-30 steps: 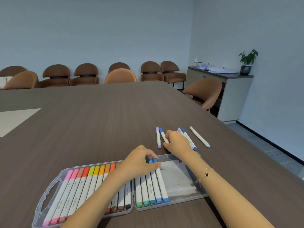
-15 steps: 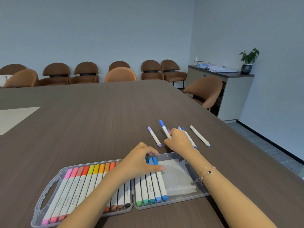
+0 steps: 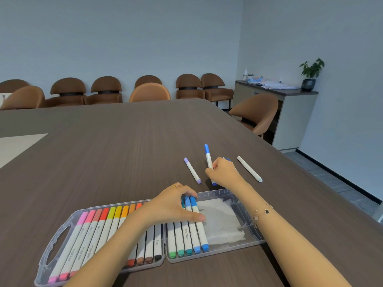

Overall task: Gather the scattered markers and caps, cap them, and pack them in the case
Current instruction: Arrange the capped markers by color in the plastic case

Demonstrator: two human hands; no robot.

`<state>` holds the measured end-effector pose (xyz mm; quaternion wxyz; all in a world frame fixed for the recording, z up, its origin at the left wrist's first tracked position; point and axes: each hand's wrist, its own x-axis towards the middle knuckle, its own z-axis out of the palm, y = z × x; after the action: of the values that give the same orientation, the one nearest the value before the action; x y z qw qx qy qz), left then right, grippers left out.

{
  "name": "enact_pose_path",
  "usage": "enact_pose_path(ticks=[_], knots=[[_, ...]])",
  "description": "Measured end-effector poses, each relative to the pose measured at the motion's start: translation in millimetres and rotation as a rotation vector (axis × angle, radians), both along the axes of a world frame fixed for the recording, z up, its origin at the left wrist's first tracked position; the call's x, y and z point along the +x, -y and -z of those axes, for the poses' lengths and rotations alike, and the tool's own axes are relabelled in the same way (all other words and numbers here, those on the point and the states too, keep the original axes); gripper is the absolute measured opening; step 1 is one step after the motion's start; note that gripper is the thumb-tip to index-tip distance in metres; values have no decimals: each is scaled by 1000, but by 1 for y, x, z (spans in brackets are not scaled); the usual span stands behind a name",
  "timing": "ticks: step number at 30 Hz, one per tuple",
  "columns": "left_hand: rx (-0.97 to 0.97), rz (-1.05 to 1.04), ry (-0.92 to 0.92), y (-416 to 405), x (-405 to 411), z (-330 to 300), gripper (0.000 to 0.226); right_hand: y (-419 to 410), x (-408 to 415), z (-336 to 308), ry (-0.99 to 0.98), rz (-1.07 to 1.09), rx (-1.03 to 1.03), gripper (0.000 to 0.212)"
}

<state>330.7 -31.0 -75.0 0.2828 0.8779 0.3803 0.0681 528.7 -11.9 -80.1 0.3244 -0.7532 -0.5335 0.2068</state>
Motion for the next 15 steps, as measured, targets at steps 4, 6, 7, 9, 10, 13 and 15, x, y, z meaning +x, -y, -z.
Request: enact_pose_path(ticks=[4,6,7,9,10,13,15], knots=[[-12,-21,-23,1,3,2,63,2,2,-3,-63,-27,-7,16],[-8,-20,-33,1,3,5,64,2,3,-6,-86,-56,-37,14],[-8,-21,-35,2,2,5,65,3,3,-8,-97,-75,-63,13],[-4,-8,-40,2,1,5,63,6,5,-15,-132,-113,-130,14],[-1,-8,-25,2,0,6,60,9,6,-20,-171,-128,-162,15],[14,-189,266,-5,-1,4,34,24,17,-39,-388,-237,-266,16],[-10,-366,498,-11,-2,-3,19,33,26,-49,-490,-385,-353,21]])
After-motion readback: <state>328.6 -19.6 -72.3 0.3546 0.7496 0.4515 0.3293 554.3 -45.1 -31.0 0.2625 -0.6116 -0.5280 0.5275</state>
